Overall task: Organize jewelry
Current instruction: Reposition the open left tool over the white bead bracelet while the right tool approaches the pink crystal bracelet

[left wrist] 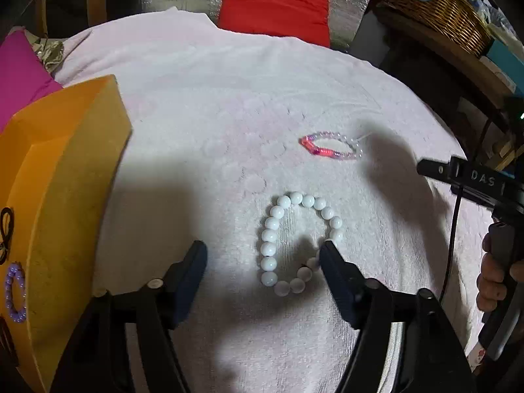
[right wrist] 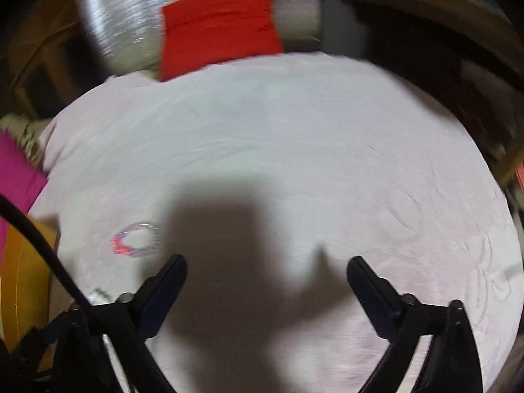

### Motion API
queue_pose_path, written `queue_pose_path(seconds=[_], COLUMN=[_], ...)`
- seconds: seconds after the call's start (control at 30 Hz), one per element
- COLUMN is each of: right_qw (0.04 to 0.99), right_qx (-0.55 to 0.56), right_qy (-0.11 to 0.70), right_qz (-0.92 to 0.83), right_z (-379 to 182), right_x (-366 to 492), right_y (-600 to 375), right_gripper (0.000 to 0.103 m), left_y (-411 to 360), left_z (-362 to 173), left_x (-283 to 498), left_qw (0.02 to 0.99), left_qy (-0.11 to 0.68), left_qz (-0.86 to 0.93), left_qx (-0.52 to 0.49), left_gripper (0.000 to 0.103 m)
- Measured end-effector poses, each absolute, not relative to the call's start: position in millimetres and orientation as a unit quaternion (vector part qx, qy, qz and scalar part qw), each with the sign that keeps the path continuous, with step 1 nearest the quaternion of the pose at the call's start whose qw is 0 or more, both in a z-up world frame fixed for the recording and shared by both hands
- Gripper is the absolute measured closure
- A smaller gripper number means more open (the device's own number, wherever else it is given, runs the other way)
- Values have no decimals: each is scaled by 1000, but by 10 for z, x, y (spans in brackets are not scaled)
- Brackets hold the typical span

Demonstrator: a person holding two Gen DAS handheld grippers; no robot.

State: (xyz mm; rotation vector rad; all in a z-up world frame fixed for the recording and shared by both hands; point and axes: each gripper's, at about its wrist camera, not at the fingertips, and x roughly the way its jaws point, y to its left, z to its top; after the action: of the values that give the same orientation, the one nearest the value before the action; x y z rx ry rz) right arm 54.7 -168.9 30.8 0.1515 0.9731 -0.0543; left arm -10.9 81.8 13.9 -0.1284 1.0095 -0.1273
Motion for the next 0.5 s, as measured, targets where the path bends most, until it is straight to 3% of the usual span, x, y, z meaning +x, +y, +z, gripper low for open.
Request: queue_pose_path(seconds=[0.1,0.3,0.5], right_qw=[853,879,890], right_qx=[87,67,67], right_qy=[511,469,450], right_qz=[-53,-48,-41], right_z=[59,-14,-40], right_x=[596,520,397], right_y=[-1931,-1938,-1932], right_gripper=[13,1,0], left_y=[723,533,515], left_z=[110,32,-6], left_x=[-108,-118,-102], left_qw=[872,879,882], left_qy=[484,476,470], left_qz=[-58,-42,-25], left_qx=[-39,3,-14], left_gripper=[22,8,0])
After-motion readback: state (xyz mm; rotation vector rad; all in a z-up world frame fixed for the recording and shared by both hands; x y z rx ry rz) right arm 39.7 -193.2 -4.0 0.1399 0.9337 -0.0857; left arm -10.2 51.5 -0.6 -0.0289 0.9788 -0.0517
